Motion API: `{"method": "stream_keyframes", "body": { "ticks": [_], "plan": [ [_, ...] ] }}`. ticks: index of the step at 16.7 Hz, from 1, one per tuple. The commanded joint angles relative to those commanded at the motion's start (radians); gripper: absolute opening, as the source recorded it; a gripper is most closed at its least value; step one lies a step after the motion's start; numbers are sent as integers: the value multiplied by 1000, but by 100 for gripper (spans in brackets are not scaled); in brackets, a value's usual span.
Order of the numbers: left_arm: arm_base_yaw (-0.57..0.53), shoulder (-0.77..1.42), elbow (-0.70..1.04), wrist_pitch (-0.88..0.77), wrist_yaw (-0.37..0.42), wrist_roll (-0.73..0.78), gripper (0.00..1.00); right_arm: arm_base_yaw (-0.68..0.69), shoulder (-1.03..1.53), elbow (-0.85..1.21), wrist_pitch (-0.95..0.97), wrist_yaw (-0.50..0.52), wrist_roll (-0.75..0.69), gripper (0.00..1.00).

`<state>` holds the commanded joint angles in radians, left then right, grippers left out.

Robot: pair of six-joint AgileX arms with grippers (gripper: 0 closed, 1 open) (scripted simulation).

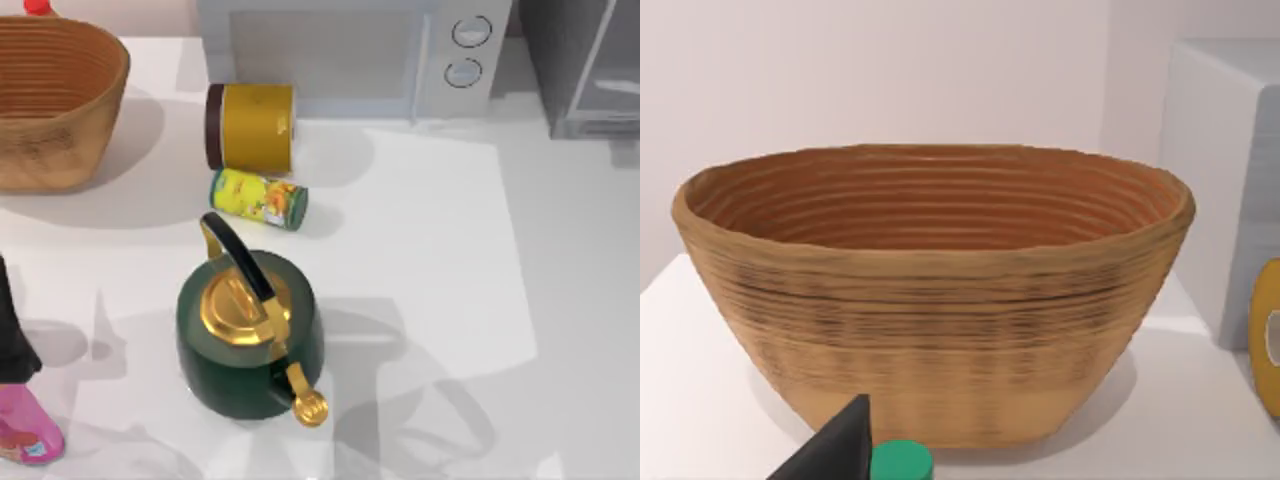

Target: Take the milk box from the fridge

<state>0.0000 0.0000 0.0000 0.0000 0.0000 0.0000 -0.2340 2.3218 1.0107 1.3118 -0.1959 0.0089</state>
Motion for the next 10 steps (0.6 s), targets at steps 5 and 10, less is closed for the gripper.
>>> {"method": "stream_keyframes", "body": {
  "ticks": [5,10],
  "plan": [
    [0,0,0,0,0,0,100,18,82,192,-103,18,-1,100],
    [0,0,0,0,0,0,100,29,117,281,-164,29,-2,100]
  ]
}}
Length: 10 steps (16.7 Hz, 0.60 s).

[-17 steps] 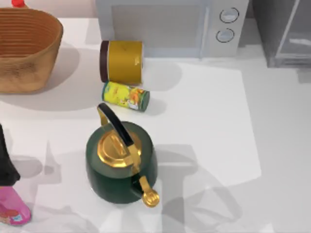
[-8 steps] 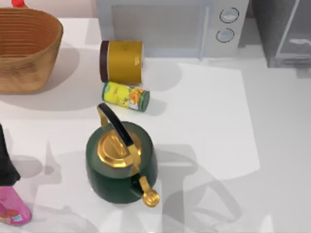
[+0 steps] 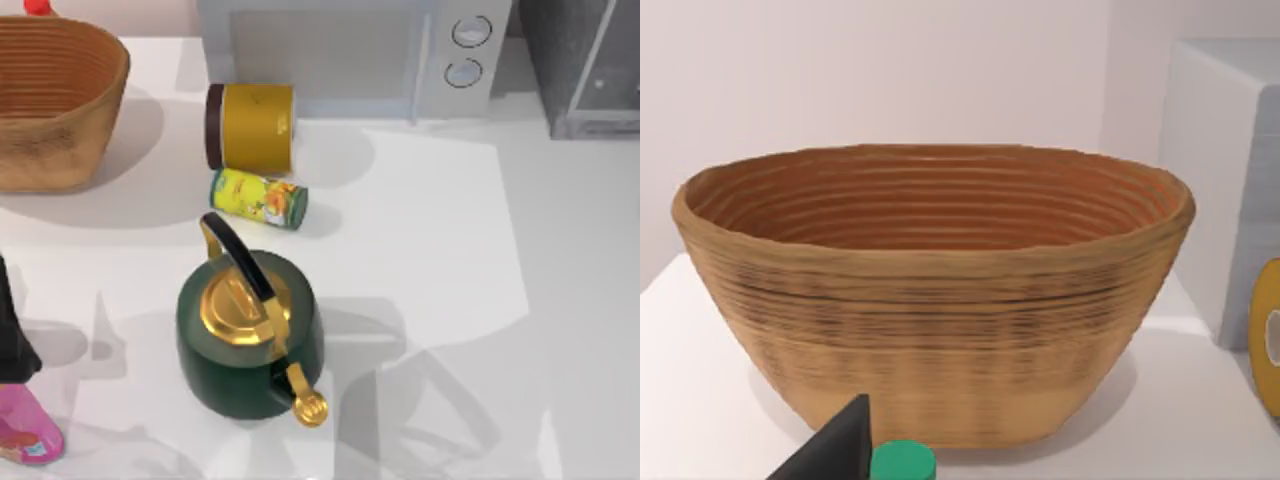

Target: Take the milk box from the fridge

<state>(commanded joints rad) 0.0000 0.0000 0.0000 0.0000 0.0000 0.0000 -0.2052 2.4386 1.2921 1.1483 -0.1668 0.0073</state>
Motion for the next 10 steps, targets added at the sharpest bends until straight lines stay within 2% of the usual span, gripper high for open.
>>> {"method": "stream_keyframes", "body": {
  "ticks": [2,10],
  "plan": [
    [0,0,0,0,0,0,100,0,0,0,0,0,0,100],
    [0,0,0,0,0,0,100,0,0,0,0,0,0,40]
  ]
}}
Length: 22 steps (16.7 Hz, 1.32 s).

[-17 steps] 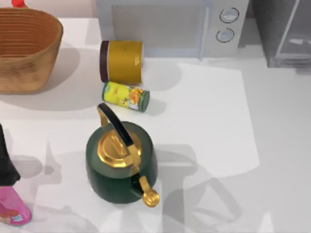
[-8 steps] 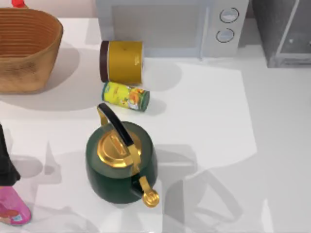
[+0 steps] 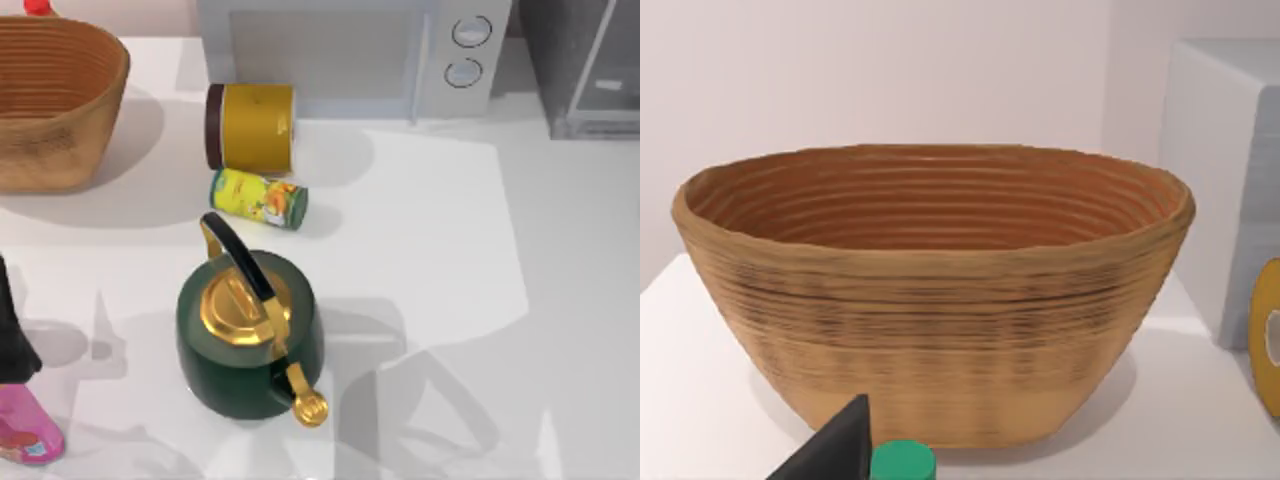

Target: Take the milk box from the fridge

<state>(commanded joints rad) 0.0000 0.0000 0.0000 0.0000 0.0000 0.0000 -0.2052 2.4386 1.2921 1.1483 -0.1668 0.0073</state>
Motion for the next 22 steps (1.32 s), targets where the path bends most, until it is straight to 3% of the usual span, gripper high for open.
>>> {"method": "stream_keyframes", "body": {
  "ticks": [5,6,15,22],
  "plan": [
    [0,0,0,0,0,0,100,0,0,0,0,0,0,2],
    [0,0,0,0,0,0,100,0,0,0,0,0,0,0],
    [0,0,0,0,0,0,100,-3,-5,-2,-4,0,1,0],
    [0,0,0,0,0,0,100,-3,-140,-3,-135,-1,3,0]
  ]
}}
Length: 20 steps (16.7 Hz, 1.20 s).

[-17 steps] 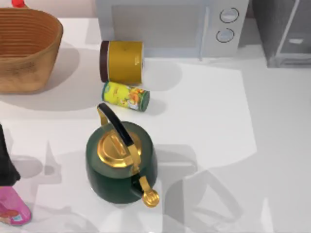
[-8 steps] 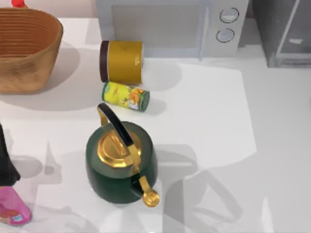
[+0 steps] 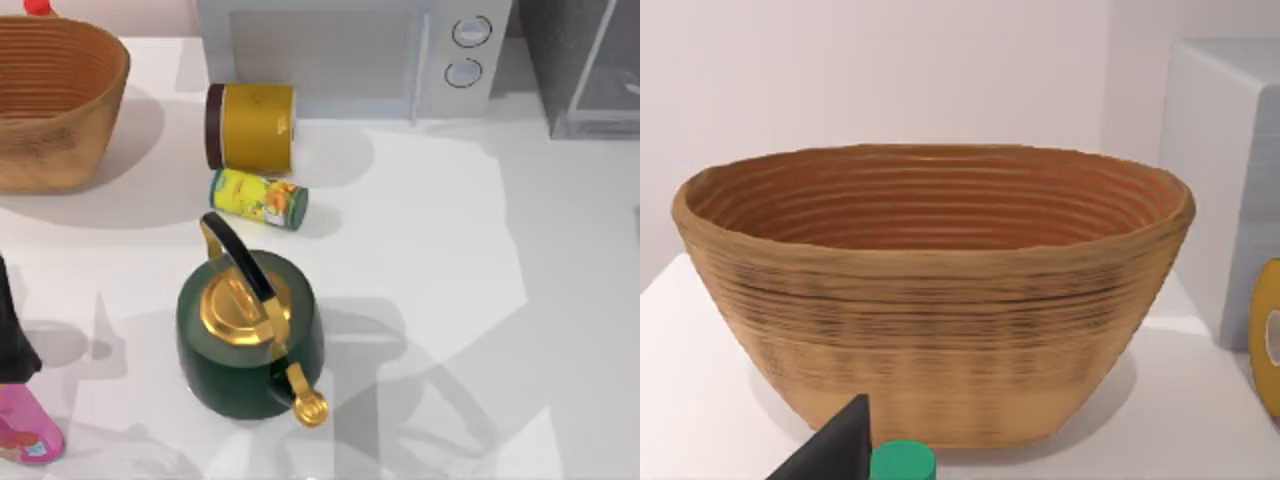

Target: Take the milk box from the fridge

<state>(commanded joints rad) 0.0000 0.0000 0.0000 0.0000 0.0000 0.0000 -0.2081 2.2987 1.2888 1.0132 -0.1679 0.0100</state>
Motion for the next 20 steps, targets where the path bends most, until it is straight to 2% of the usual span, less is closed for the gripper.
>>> {"method": "stream_keyframes", "body": {
  "ticks": [7,15,20],
  "plan": [
    [0,0,0,0,0,0,100,-2,-27,-37,24,-8,2,0],
    [0,0,0,0,0,0,100,-43,-213,-427,200,-47,4,0],
    [0,0,0,0,0,0,100,-50,-243,-473,231,-54,4,0]
  ]
}}
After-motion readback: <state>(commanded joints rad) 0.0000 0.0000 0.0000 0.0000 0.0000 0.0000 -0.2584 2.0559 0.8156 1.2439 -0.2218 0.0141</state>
